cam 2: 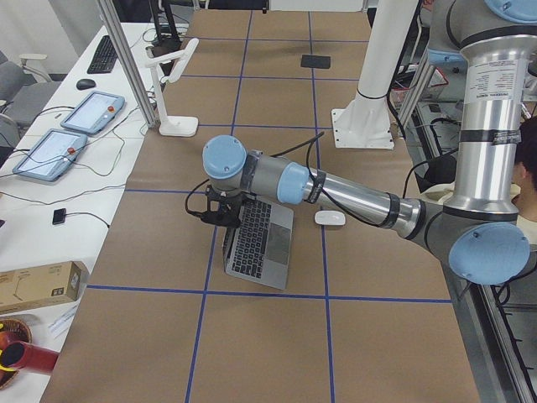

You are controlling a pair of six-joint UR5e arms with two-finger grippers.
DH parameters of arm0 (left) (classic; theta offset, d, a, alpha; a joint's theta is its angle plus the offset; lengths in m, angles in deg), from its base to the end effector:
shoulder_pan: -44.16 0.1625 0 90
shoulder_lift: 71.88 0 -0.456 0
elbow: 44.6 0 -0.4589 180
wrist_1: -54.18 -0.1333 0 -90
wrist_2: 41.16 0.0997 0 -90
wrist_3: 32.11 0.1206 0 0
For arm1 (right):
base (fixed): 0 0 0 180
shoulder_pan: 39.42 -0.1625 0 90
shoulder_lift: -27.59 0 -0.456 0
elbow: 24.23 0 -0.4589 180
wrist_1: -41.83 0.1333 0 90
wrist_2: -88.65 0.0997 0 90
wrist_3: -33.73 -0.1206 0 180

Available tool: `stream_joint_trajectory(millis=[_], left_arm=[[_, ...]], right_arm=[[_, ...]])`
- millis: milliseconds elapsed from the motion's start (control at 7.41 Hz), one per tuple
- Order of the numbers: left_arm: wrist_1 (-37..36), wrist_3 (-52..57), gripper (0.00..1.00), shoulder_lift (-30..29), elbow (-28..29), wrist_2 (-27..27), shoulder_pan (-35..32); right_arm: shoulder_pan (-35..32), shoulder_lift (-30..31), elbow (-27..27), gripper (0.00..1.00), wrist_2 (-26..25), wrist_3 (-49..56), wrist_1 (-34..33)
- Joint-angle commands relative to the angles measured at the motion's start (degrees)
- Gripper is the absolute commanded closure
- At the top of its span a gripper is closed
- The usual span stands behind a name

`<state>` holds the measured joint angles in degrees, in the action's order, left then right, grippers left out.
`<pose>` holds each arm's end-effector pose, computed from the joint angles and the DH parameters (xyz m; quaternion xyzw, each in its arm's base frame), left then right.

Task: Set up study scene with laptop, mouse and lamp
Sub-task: 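Slide the laptop with the left gripper toward the lamp, centered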

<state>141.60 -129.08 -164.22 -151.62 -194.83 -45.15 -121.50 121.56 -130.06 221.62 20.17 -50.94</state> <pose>-0.0184 -0.5627 0.4884 -0.3112 0.4368 -0.5746 0.6182 -0.0224 -0.5319 0.5945 0.0044 -0.3725 0.0166 0.9279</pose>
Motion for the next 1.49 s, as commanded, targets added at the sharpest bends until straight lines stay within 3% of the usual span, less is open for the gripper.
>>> stream_joint_trajectory(millis=[0, 270, 540, 675, 945, 1350], left_arm=[[0.20, -8.11, 1.00, -8.60, -0.21, 0.47, 2.89], [0.91, -18.03, 1.00, -16.25, -0.91, 5.10, 11.31], [1.43, -30.32, 1.00, -26.08, 0.65, 14.57, 23.07], [1.87, -35.52, 1.00, -31.96, 3.97, 16.54, 25.66], [2.84, -41.78, 1.00, -40.59, 10.21, 20.57, 28.65], [13.54, -54.96, 1.00, -42.83, 14.20, 32.60, 36.38]], right_arm=[[-0.54, 1.21, -1.22, 0.00, 0.01, -0.06, -0.57], [-0.45, 1.21, -1.22, 0.00, 0.10, -0.06, -1.27], [-0.45, 1.56, -0.96, 0.00, 0.71, -0.15, -1.88], [-0.54, 1.91, -1.13, 0.00, 4.19, -0.15, -2.50], [-0.63, 3.13, -1.22, 0.00, 4.14, 0.02, -2.50], [-0.80, 5.86, -1.48, 0.00, 4.49, 0.03, -2.33]])
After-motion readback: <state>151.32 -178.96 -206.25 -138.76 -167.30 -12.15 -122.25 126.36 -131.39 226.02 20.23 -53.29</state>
